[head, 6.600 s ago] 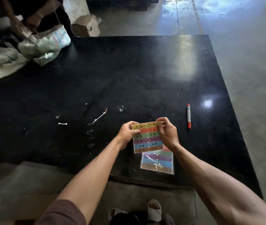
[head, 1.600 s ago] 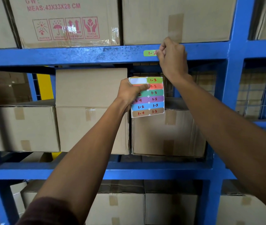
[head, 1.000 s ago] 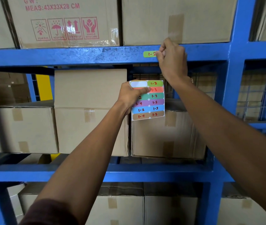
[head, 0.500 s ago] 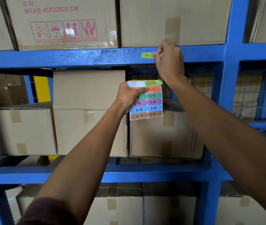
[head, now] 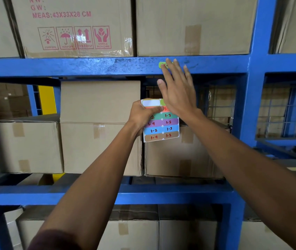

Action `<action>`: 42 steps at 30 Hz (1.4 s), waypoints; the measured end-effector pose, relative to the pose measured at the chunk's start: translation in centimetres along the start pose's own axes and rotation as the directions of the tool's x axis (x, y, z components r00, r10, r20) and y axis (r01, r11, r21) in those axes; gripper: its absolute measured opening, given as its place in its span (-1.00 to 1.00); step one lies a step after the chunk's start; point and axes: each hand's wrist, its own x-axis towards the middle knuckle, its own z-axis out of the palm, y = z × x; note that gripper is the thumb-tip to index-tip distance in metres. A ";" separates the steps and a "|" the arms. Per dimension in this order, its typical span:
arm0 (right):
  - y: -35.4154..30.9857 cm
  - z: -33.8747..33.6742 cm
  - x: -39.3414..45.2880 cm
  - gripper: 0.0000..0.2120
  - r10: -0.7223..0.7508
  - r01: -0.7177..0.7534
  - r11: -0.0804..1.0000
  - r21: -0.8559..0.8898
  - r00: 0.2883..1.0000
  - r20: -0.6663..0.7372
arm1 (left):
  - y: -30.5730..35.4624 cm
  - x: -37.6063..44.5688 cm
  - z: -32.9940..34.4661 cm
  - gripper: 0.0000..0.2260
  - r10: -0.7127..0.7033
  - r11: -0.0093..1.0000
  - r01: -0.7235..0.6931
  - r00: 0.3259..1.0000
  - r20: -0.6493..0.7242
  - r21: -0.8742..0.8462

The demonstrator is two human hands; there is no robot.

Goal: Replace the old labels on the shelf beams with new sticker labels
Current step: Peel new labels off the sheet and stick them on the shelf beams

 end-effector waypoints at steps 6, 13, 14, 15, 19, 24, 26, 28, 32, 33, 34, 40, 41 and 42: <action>0.6 1.6 -0.2 -0.38 -0.011 0.026 0.994 -0.106 0.990 0.138 | -1.0 0.2 -0.5 -0.72 -0.009 0.999 0.009 1.000 -0.004 0.032; 0.5 2.2 0.0 -0.36 0.011 0.003 0.993 -0.117 0.993 0.115 | -1.7 0.2 -0.6 -0.65 -0.045 0.999 0.045 0.999 -0.012 0.028; 0.4 2.1 -0.1 -0.36 0.030 -0.019 0.994 -0.110 0.994 0.102 | -1.8 0.2 -0.5 -0.66 -0.048 0.999 0.048 0.999 -0.011 0.025; 0.3 2.1 0.0 -0.35 0.052 -0.043 0.994 -0.099 0.995 0.091 | -1.9 0.1 -0.4 -0.67 -0.048 0.999 0.049 0.999 -0.011 0.025; -0.9 2.5 0.2 -0.36 0.120 -0.109 0.988 -0.108 0.988 0.093 | -2.2 0.4 -0.3 -0.81 -0.048 0.999 0.048 0.999 -0.003 0.013; -0.7 2.7 0.3 -0.37 0.097 -0.085 0.988 -0.128 0.991 0.094 | -2.6 0.9 0.3 -0.78 -0.051 0.998 0.051 0.999 -0.004 0.019; 0.0 2.6 0.1 -0.36 0.070 -0.057 0.988 -0.140 0.994 0.089 | -2.6 0.9 0.8 -0.71 -0.064 0.998 0.064 0.998 0.007 0.023; 0.9 2.4 -0.3 -0.35 0.098 -0.086 0.985 -0.150 0.992 0.074 | -2.5 0.7 1.3 -0.68 -0.079 0.997 0.079 0.997 0.012 0.016; 1.4 2.5 -0.7 -0.34 0.129 -0.118 0.979 -0.168 0.990 0.054 | -1.9 0.5 1.4 -0.65 -0.077 0.997 0.077 0.997 0.004 0.012; 1.3 2.5 -0.7 -0.34 0.131 -0.121 0.979 -0.163 0.990 0.051 | -1.7 0.5 1.4 -0.63 -0.078 0.997 0.078 0.997 0.003 0.005; 1.3 2.5 -0.6 -0.35 0.133 -0.123 0.980 -0.159 0.990 0.050 | -1.6 0.3 1.4 -0.63 -0.076 0.997 0.076 0.997 0.002 0.004; 2.1 1.6 -0.5 -0.38 0.053 -0.044 0.996 -0.081 0.992 0.111 | -0.9 -0.8 1.1 -0.65 -0.074 0.997 0.074 0.997 0.002 -0.007; 2.4 1.4 -0.6 -0.38 0.030 -0.025 0.998 -0.053 0.995 0.098 | -0.9 -1.0 1.1 -0.64 -0.085 0.996 0.085 0.996 0.000 -0.018; 2.7 1.0 -1.0 -0.40 0.006 -0.005 1.000 -0.014 0.998 0.070 | -0.8 -1.3 1.3 -0.63 -0.096 0.995 0.096 0.995 -0.001 -0.028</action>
